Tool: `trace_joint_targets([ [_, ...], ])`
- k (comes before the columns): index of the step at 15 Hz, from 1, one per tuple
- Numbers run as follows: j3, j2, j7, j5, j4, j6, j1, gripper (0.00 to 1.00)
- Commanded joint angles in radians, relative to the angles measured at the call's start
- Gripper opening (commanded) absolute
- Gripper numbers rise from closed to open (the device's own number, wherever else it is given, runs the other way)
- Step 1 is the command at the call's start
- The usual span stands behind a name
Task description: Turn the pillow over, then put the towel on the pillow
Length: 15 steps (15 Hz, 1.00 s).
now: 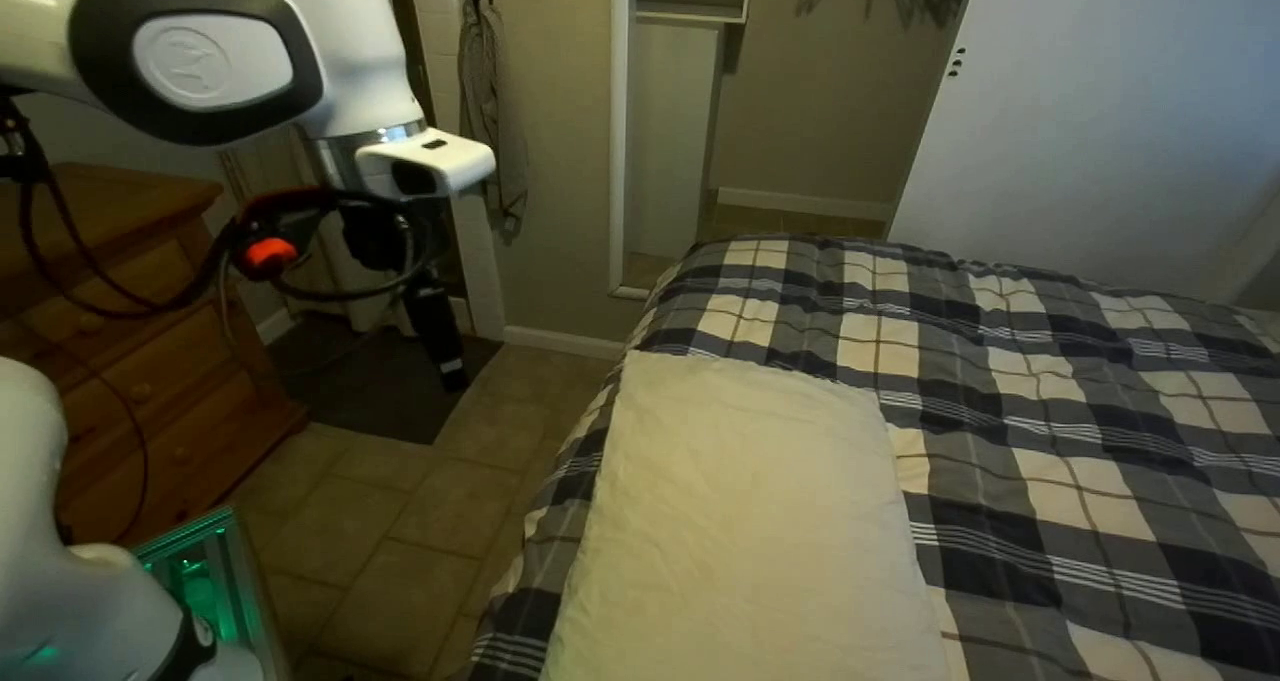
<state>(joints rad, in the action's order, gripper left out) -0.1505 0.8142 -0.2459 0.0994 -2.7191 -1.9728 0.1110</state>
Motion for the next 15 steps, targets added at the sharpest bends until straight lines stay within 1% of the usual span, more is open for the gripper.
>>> trace_joint_targets([
  [1, -0.007, -0.152, 0.058, 0.168, 0.025, -0.099, 0.015, 1.0],
  [3, 0.012, -0.225, 0.088, 0.234, 0.011, -0.23, 0.003, 1.0],
  [6, 0.025, -0.336, 0.13, 0.314, -0.015, -0.472, -0.004, 1.0],
  [8, 0.043, -0.409, 0.159, 0.311, -0.044, -0.64, -0.018, 1.0],
  [9, 0.042, -0.494, 0.161, 0.315, -0.028, -0.722, -0.004, 1.0],
  [10, 0.06, -0.555, 0.193, 0.282, -0.038, -0.785, -0.015, 1.0],
  [11, 0.029, -0.434, 0.155, 0.284, -0.045, -0.677, -0.006, 1.0],
  [13, 0.045, -0.525, 0.17, 0.283, -0.045, -0.754, -0.007, 1.0],
  [15, 0.054, -0.562, 0.175, 0.284, -0.038, -0.773, -0.009, 1.0],
])
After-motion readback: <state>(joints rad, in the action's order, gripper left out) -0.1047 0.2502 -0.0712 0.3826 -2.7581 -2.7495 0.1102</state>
